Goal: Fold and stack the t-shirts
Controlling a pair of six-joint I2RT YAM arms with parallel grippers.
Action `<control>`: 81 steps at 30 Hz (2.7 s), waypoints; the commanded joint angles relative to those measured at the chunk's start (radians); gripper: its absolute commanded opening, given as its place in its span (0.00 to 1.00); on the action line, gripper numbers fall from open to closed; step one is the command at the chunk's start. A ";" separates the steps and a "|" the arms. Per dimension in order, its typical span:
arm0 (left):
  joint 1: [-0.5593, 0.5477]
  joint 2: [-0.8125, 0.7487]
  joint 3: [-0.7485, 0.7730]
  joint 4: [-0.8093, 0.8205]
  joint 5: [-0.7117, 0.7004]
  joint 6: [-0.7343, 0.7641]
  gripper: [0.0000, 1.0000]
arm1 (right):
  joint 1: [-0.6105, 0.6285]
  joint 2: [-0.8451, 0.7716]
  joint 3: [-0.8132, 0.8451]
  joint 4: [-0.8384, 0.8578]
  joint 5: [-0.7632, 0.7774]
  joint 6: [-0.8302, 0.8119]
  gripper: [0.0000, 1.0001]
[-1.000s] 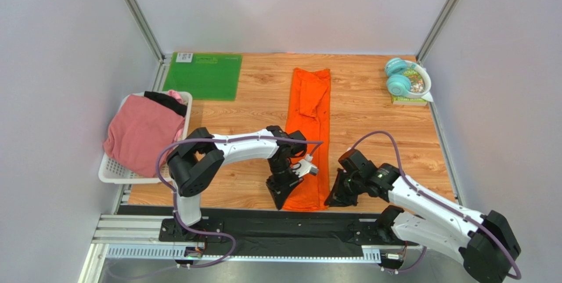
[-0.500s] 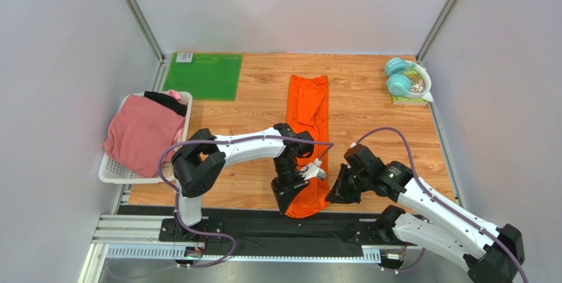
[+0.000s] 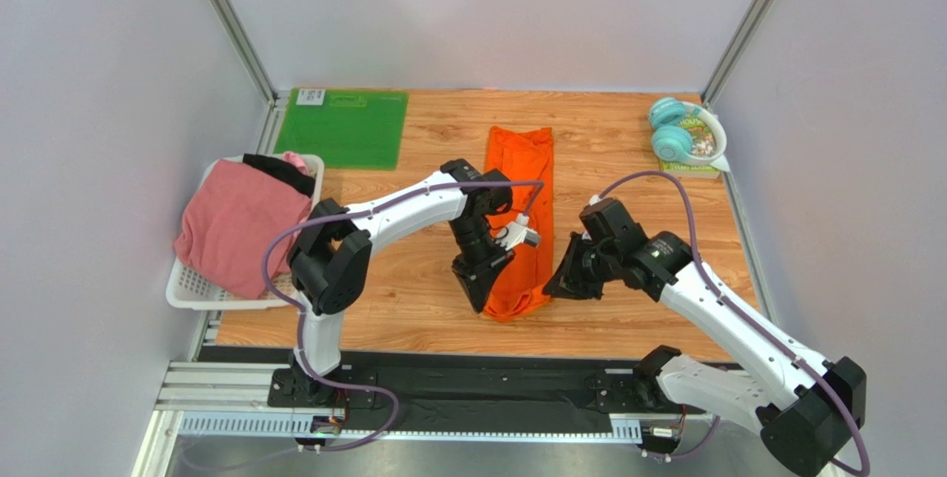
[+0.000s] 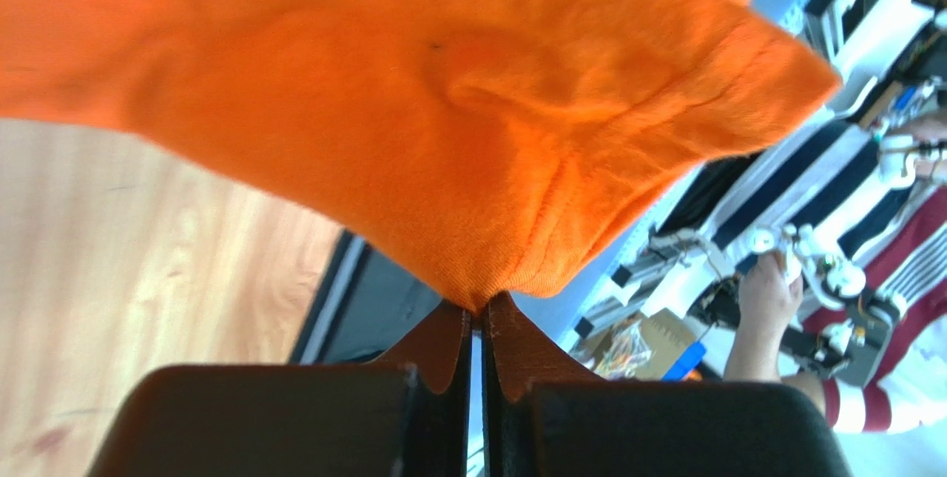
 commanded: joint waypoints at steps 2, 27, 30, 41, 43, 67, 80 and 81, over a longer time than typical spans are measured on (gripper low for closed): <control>0.088 0.064 0.144 -0.058 -0.057 0.029 0.00 | -0.101 0.046 0.068 0.017 -0.016 -0.113 0.00; 0.196 0.216 0.493 -0.166 -0.179 0.022 0.00 | -0.294 0.333 0.306 0.094 -0.099 -0.271 0.00; 0.213 0.226 0.497 -0.169 -0.183 0.025 0.00 | -0.314 0.370 0.321 0.109 -0.107 -0.282 0.00; 0.262 0.327 0.626 -0.172 -0.218 0.021 0.00 | -0.345 0.535 0.335 0.181 -0.147 -0.304 0.00; 0.265 0.351 0.675 -0.179 -0.217 0.015 0.00 | -0.352 0.555 0.353 0.187 -0.153 -0.308 0.00; 0.323 0.551 0.807 -0.126 -0.294 0.004 0.04 | -0.429 0.914 0.539 0.229 -0.206 -0.353 0.00; 0.337 0.512 0.850 -0.050 -0.357 -0.014 0.86 | -0.498 1.060 0.743 0.206 -0.246 -0.345 0.40; 0.337 0.507 0.872 -0.057 -0.358 -0.013 0.87 | -0.500 1.066 0.763 0.192 -0.243 -0.350 0.46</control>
